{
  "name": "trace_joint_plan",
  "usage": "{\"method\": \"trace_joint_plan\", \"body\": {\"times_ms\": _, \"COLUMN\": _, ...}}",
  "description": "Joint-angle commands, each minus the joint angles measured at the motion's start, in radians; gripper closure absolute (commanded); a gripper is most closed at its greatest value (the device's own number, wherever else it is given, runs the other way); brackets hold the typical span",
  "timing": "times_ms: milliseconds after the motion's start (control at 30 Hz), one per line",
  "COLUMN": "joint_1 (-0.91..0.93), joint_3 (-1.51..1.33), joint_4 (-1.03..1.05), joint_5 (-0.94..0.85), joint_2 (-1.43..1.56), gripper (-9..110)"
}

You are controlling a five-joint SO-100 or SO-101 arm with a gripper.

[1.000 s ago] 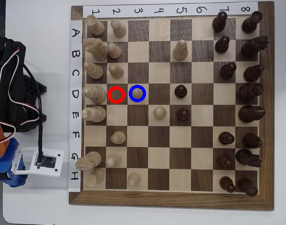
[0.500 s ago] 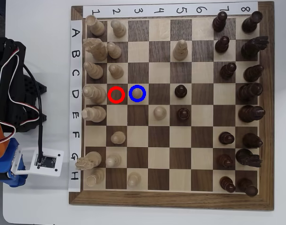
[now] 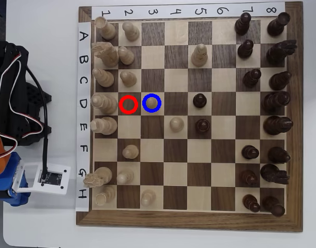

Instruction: Move the piece to destination

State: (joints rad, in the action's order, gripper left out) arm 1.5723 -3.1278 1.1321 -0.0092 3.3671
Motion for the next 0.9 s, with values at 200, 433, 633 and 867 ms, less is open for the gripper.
{"method": "trace_joint_plan", "body": {"times_ms": 200, "joint_1": -0.023, "joint_3": 0.005, "joint_4": -0.037, "joint_5": -0.044, "joint_2": 0.058, "gripper": 101}}
{"method": "trace_joint_plan", "body": {"times_ms": 433, "joint_1": -0.031, "joint_3": 0.005, "joint_4": -0.037, "joint_5": -0.052, "joint_2": 0.058, "gripper": 101}}
{"method": "trace_joint_plan", "body": {"times_ms": 633, "joint_1": -0.031, "joint_3": 0.005, "joint_4": -0.037, "joint_5": -0.052, "joint_2": 0.058, "gripper": 101}}
{"method": "trace_joint_plan", "body": {"times_ms": 867, "joint_1": -0.038, "joint_3": 0.005, "joint_4": -0.037, "joint_5": -0.06, "joint_2": 0.058, "gripper": 101}}
